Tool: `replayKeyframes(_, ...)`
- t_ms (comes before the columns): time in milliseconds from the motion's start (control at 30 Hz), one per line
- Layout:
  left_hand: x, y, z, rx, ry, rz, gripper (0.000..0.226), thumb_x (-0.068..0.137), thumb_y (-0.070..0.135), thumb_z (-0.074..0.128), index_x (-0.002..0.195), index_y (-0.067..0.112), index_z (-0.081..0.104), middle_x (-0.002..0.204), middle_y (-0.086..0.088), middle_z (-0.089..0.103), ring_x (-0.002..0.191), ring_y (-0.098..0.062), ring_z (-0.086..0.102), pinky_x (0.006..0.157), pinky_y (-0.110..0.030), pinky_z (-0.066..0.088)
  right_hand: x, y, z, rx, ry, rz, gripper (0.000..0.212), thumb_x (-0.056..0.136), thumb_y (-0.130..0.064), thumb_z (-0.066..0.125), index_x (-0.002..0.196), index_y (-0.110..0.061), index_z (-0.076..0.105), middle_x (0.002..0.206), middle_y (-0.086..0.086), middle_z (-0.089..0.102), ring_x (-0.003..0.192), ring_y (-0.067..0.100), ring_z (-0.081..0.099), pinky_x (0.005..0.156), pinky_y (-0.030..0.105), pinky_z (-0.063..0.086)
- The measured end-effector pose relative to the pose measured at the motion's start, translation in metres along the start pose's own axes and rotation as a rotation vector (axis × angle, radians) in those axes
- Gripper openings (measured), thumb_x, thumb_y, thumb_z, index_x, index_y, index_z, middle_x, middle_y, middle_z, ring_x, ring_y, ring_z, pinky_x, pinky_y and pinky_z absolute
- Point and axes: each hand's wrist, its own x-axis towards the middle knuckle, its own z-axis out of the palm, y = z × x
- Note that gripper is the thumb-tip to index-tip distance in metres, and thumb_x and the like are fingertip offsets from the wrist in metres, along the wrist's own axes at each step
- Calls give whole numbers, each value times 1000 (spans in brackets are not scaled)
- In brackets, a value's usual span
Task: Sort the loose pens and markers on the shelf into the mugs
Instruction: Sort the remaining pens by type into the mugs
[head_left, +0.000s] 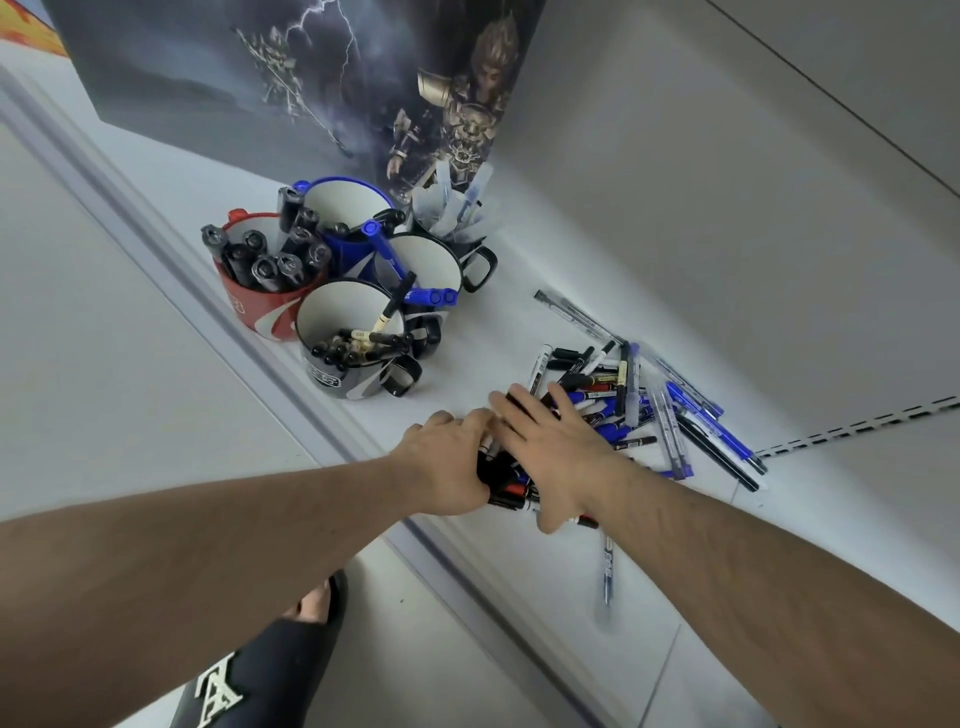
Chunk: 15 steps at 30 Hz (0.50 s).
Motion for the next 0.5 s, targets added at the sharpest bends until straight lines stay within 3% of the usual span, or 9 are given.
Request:
replayKeyframes(167,-3,-10,1,-98,69,-25,62,82,26,57,139,21,33,133,0,51,125,-22,38,104,-37,39,7,-10,4,4,111,9,103,64,-24,72,150,-14,16,154,9,15,146,28,8,119,54,2)
replayKeyframes(300,-2,-9,1,-159,126,2,59,85,21,56,140,20,34,136,-1,49,127,-22,38,106,-38,38,12,-6,8,100,198,25,75,67,-21,70,135,-17,39,126,3,43,122,25,42,112,40,24)
replayKeyframes(367,0,-8,1,-186,170,13,59,86,18,56,141,19,35,135,1,50,127,-20,39,105,-37,39,15,-6,8,124,226,65,59,73,-23,69,127,-18,47,119,2,51,114,25,47,105,39,30)
replayKeyframes(500,2,-7,-1,-265,247,13,57,86,17,56,140,21,36,132,6,51,122,-15,43,100,-29,40,15,-15,8,230,228,209,42,72,-17,65,113,-21,57,108,-1,59,111,25,48,101,39,27)
